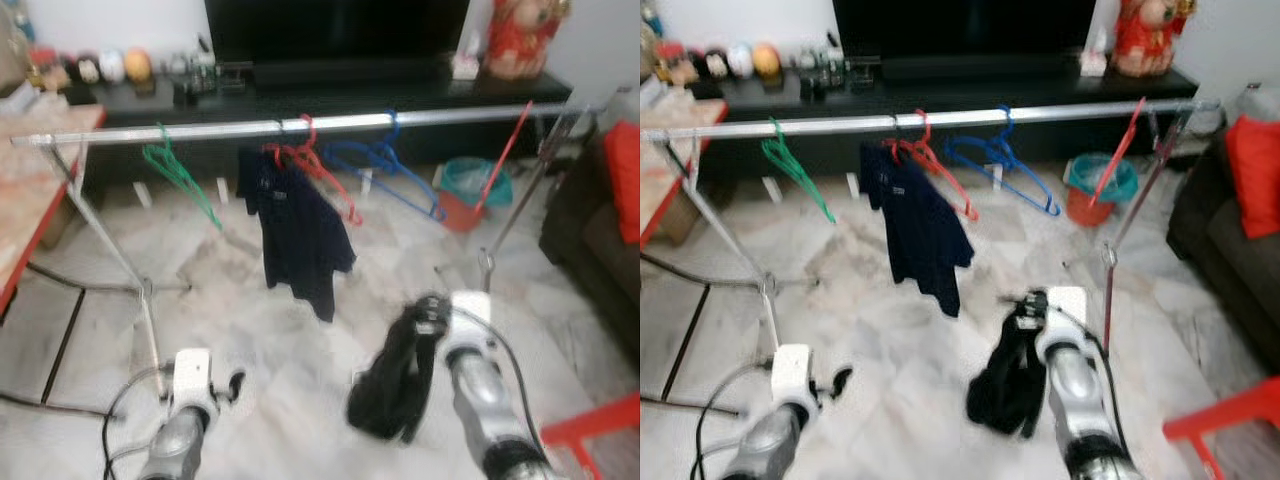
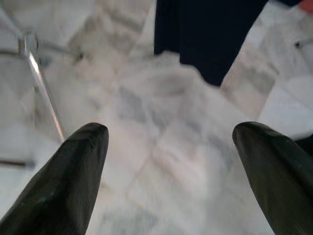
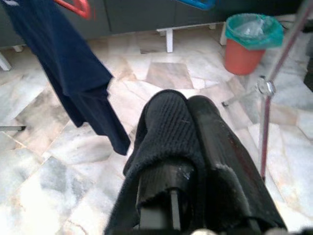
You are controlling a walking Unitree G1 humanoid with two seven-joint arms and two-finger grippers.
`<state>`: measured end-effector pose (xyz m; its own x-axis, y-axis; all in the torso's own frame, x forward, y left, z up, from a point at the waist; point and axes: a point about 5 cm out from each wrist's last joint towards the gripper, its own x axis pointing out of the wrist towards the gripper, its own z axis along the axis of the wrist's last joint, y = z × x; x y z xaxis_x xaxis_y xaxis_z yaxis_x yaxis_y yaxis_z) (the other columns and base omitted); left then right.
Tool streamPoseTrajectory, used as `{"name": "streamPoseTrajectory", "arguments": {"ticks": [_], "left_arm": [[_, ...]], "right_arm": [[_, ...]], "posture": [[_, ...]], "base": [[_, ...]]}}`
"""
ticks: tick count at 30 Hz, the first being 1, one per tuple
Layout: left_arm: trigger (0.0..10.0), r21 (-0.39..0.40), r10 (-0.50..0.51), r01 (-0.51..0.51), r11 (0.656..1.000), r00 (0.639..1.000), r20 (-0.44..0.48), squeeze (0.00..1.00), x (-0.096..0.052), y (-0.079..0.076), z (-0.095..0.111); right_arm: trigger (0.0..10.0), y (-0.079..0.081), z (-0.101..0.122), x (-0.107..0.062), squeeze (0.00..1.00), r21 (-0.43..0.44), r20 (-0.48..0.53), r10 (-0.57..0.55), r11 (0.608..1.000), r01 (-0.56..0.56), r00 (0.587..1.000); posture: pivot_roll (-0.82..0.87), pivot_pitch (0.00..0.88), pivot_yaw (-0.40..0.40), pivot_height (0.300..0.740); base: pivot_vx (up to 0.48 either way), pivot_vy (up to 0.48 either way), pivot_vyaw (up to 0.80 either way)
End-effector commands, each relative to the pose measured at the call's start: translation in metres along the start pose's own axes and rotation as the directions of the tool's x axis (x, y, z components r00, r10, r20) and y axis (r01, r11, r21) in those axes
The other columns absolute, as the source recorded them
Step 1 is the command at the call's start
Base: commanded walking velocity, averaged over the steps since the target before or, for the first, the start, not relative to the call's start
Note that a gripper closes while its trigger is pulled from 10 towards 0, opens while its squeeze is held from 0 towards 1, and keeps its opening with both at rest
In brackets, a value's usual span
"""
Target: Hang hanger
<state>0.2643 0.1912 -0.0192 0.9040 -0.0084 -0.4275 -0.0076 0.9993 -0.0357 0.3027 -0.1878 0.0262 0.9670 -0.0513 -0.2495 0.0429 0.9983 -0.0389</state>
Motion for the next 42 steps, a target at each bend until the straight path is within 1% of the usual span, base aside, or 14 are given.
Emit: {"name": "streamPoseTrajectory", "arguments": {"ticks": [1,6,9,13,14,15,17,18,21,24,28,34,39,42], "left_arm": [[10.0,0.029,-0.027,0.026,0.999,0.999,0.025,0.0,0.001,-0.002,0.004],[10.0,0.048,-0.039,0.035,0.998,0.995,0.097,0.0,0.004,-0.003,0.018],[10.0,0.041,-0.044,0.037,0.998,0.986,0.164,0.0,0.007,-0.004,0.032],[10.0,0.07,-0.078,0.063,0.996,0.967,0.244,0.0,0.01,-0.009,0.051],[10.0,0.077,-0.085,0.067,0.995,0.959,0.271,0.0,0.011,-0.01,0.056],[10.0,0.088,-0.1,0.074,0.993,0.938,0.332,0.0,0.011,-0.012,0.069],[10.0,0.102,-0.108,0.075,0.992,0.919,0.38,0.0,0.01,-0.013,0.079],[10.0,0.114,-0.11,0.068,0.991,0.9,0.422,0.0,0.009,-0.014,0.087],[10.0,0.104,-0.103,0.059,0.993,0.864,0.493,0.0,0.006,-0.013,0.102],[10.0,0.103,-0.103,0.056,0.993,0.837,0.538,0.0,0.003,-0.014,0.112],[10.0,0.095,-0.109,0.066,0.993,0.812,0.574,0.0,0.002,-0.018,0.123],[10.0,0.098,-0.133,0.092,0.991,0.791,0.597,0.0,0.001,-0.028,0.134],[10.0,0.1,-0.145,0.106,0.989,0.78,0.608,0.0,0.0,-0.033,0.141],[10.0,0.104,-0.15,0.108,0.989,0.776,0.613,0.0,-0.001,-0.033,0.143]], "right_arm": [[10.0,-0.002,0.004,0.001,0.0,0.006,0.019,-0.011,1.0,0.011,1.0],[10.0,-0.001,0.004,0.002,0.0,0.008,0.019,-0.01,1.0,0.01,1.0],[10.0,-0.001,0.005,0.002,0.0,0.017,0.024,-0.015,1.0,0.015,1.0],[10.0,-0.002,0.005,0.002,0.0,0.028,0.023,-0.024,0.999,0.023,0.999],[10.0,-0.002,0.004,0.002,0.0,0.03,0.023,-0.025,0.999,0.024,0.999],[10.0,-0.002,0.005,0.002,0.0,0.042,0.024,-0.028,0.999,0.027,0.999],[10.0,-0.002,0.005,0.002,0.0,0.045,0.025,-0.029,0.999,0.028,0.999],[10.0,-0.001,0.005,0.002,0.0,0.049,0.027,-0.029,0.998,0.028,0.999],[10.0,0.0,0.005,0.002,0.0,0.052,0.026,-0.029,0.998,0.027,0.999],[10.0,0.0,0.004,0.002,0.0,0.054,0.021,-0.031,0.998,0.03,0.999],[10.0,0.001,0.004,0.002,0.0,0.059,0.022,-0.028,0.998,0.027,0.999],[10.0,0.001,0.006,0.002,0.0,0.072,0.034,-0.037,0.997,0.034,0.999],[10.0,0.0,0.005,0.002,0.0,0.087,0.03,-0.047,0.995,0.044,0.998],[10.0,0.0,0.006,0.002,0.0,0.093,0.033,-0.046,0.995,0.042,0.998]], "posture": [[-0.07,0.023,0.026,0.74],[-0.07,0.027,0.026,0.74],[-0.07,0.026,0.027,0.74],[-0.07,0.026,0.027,0.74],[-0.07,0.026,0.027,0.74],[-0.07,0.024,0.029,0.74],[-0.07,0.024,0.029,0.74],[-0.07,0.024,0.029,0.74],[-0.06,0.025,0.029,0.74],[-0.06,0.028,0.028,0.74],[-0.06,0.028,0.027,0.74],[-0.06,0.026,0.027,0.74],[-0.06,0.022,0.028,0.74],[-0.06,0.022,0.028,0.74]], "base": [[0.0,0.0,0.0],[0.0,0.0,0.0],[0.0,0.0,0.0],[0.0,0.0,0.0],[0.0,0.0,0.0],[0.0,0.0,0.0],[0.124,0.0,0.0],[0.247,0.0,0.0],[0.264,0.0,0.0],[0.29,0.0,0.0],[0.343,0.0,0.0],[0.368,0.0,0.0],[0.368,0.0,0.0],[0.368,0.0,-0.72]]}}
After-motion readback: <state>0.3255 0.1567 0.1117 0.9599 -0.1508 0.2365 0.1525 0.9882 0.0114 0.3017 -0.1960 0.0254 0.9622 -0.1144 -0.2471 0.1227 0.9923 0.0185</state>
